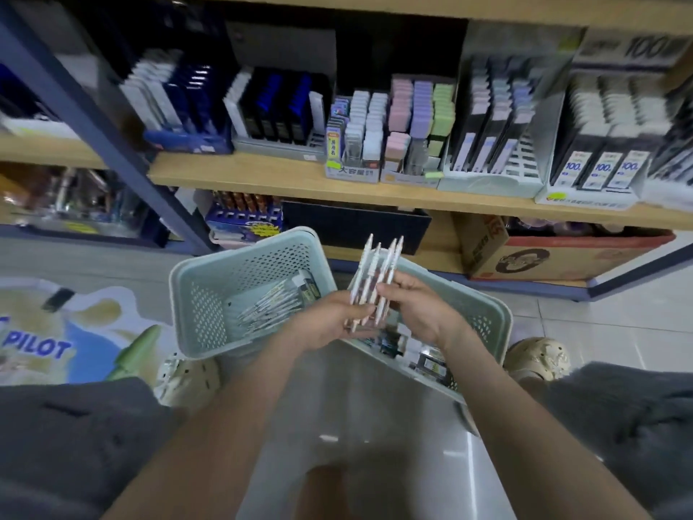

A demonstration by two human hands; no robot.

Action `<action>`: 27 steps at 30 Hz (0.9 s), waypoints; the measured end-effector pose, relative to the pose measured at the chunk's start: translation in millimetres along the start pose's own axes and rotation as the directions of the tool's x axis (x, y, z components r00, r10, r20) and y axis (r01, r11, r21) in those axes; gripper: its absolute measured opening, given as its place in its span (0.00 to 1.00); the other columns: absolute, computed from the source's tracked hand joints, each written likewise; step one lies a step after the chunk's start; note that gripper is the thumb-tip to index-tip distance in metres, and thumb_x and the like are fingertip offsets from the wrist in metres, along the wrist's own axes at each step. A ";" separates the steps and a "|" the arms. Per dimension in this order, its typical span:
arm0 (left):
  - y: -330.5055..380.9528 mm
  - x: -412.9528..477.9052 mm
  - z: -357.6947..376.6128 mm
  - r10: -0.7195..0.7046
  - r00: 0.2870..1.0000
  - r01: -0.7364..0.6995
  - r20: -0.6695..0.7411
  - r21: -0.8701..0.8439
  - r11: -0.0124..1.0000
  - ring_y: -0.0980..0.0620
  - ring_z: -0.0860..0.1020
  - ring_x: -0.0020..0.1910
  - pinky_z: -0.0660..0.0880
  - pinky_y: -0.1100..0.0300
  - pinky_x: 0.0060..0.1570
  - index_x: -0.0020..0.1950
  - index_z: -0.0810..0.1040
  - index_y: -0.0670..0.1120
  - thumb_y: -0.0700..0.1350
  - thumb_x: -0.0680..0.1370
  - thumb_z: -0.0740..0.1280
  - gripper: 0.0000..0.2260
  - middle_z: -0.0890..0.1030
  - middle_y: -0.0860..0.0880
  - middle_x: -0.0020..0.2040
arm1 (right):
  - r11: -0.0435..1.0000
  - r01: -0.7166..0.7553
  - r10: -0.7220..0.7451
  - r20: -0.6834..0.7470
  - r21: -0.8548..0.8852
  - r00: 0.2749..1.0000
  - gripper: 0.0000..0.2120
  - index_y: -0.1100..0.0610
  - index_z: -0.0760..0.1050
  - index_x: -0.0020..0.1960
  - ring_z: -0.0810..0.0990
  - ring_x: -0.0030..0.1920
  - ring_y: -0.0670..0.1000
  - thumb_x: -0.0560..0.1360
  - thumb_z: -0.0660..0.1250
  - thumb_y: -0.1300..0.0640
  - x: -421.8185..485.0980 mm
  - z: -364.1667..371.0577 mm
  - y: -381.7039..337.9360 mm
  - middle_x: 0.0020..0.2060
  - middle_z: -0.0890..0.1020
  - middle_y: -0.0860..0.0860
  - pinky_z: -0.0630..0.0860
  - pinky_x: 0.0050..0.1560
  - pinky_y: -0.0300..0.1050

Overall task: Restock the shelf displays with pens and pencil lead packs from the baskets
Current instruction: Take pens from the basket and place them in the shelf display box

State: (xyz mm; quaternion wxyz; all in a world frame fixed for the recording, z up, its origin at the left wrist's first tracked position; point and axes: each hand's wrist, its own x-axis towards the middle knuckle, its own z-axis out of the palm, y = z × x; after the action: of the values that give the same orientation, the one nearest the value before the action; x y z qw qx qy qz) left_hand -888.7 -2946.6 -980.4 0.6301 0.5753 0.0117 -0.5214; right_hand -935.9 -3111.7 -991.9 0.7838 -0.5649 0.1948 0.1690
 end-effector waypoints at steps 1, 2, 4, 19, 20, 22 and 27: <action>1.1 -6.5 -5.3 -0.013 1.000 0.013 0.012 -0.009 1.000 0.46 0.82 0.51 0.80 0.55 0.51 0.61 0.75 0.37 0.34 0.78 0.64 0.12 0.82 0.41 0.54 | 1.000 -0.005 0.005 0.023 -0.018 1.000 0.14 0.61 0.77 0.60 0.80 0.56 0.53 0.75 0.66 0.63 -0.1 8.2 -2.3 0.54 0.82 0.56 0.72 0.59 0.48; 2.2 -12.2 -10.1 -0.026 0.999 0.026 0.022 -0.009 1.000 0.46 0.82 0.51 0.79 0.54 0.54 0.61 0.75 0.38 0.35 0.78 0.65 0.12 0.82 0.41 0.54 | 1.000 -0.014 0.015 0.042 -0.026 0.999 0.13 0.62 0.77 0.60 0.80 0.54 0.53 0.75 0.65 0.64 0.5 16.8 -3.9 0.54 0.82 0.57 0.74 0.57 0.47; 4.0 -21.5 -19.2 -0.048 0.998 0.048 0.036 0.014 0.999 0.46 0.82 0.50 0.78 0.52 0.55 0.60 0.75 0.39 0.36 0.78 0.65 0.11 0.83 0.42 0.51 | 0.999 -0.038 0.039 0.076 -0.017 0.996 0.14 0.65 0.76 0.60 0.80 0.54 0.56 0.75 0.65 0.64 3.8 35.2 -6.0 0.55 0.81 0.61 0.75 0.59 0.52; -13.4 -37.1 -148.3 0.321 0.770 0.054 -0.551 0.558 0.828 0.45 0.80 0.54 0.72 0.58 0.54 0.58 0.77 0.43 0.47 0.79 0.66 0.11 0.82 0.44 0.53 | 0.905 -0.066 0.036 -0.079 -0.421 0.996 0.04 0.57 0.77 0.49 0.80 0.43 0.53 0.76 0.65 0.62 111.0 137.4 13.9 0.41 0.82 0.52 0.75 0.44 0.45; -19.1 -37.8 -163.4 0.426 0.678 0.121 -0.599 0.663 0.739 0.43 0.78 0.56 0.71 0.56 0.55 0.61 0.76 0.43 0.46 0.79 0.65 0.13 0.81 0.43 0.55 | 0.810 -0.041 0.006 -0.061 -0.585 0.998 0.02 0.55 0.76 0.47 0.79 0.43 0.52 0.76 0.66 0.61 127.0 141.2 21.4 0.41 0.81 0.50 0.73 0.43 0.44; -32.5 -39.6 -195.4 0.616 0.574 0.275 -0.540 0.835 0.476 0.40 0.77 0.54 0.70 0.51 0.57 0.61 0.76 0.41 0.45 0.77 0.60 0.15 0.80 0.42 0.54 | 0.600 0.038 0.001 0.048 -0.799 0.999 0.02 0.53 0.74 0.45 0.77 0.43 0.51 0.77 0.65 0.58 155.2 149.2 38.5 0.41 0.79 0.50 0.69 0.42 0.45; -73.2 -37.8 -246.3 0.654 0.594 0.449 -0.468 0.868 0.213 0.40 0.78 0.56 0.63 0.47 0.62 0.59 0.78 0.38 0.48 0.71 0.57 0.22 0.80 0.41 0.56 | -0.062 0.277 0.195 0.261 -0.959 0.946 0.12 0.57 0.71 0.61 0.79 0.51 0.58 0.79 0.57 0.61 205.3 168.7 91.8 0.53 0.80 0.57 0.70 0.45 0.47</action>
State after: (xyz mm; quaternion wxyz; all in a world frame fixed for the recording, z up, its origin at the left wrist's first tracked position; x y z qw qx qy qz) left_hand -810.9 -2725.6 -1092.5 0.0821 0.9925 -0.0837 -0.0357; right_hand -783.1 -2914.0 -1120.8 0.1470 -0.9252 -0.1381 0.3216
